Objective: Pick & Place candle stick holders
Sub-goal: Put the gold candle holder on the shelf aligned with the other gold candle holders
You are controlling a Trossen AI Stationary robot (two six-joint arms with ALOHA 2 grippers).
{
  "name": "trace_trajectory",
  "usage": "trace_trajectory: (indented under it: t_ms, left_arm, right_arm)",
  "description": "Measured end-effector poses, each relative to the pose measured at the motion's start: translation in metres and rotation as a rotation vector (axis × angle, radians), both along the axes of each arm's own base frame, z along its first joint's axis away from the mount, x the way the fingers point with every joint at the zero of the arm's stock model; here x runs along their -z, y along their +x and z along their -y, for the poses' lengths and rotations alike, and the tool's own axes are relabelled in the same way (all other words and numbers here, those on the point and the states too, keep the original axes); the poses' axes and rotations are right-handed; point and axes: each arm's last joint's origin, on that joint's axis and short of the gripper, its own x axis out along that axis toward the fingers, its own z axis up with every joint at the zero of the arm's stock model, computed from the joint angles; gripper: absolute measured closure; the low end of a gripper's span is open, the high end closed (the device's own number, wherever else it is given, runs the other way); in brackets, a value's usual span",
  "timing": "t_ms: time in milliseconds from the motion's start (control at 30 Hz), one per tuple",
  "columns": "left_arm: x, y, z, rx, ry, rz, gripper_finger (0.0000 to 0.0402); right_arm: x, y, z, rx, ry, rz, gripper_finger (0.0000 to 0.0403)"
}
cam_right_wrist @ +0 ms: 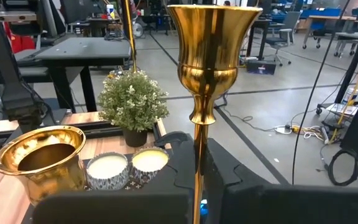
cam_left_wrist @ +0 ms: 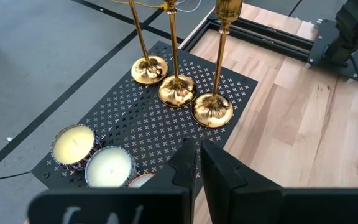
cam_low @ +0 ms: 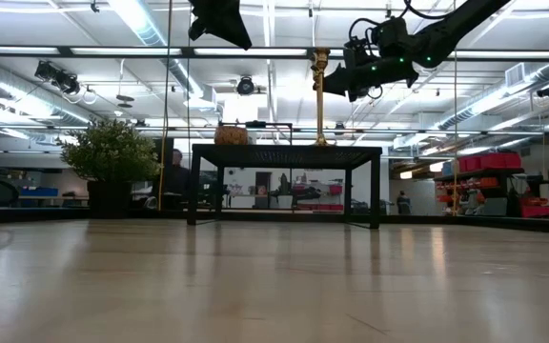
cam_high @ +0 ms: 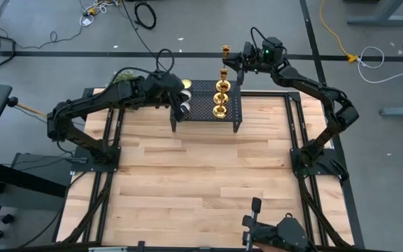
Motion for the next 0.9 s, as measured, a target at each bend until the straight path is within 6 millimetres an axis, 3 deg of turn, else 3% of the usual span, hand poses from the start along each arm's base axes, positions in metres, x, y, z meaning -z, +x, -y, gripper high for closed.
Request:
trace_trajectory:
  t_ms: [900]
  left_arm:
    - [0.0, 0.0, 0.0001, 0.001, 0.001, 0.0, 0.0374]
  right_arm:
    - [0.0034, 0.0015, 0.0012, -0.017, 0.01, 0.0, 0.0396]
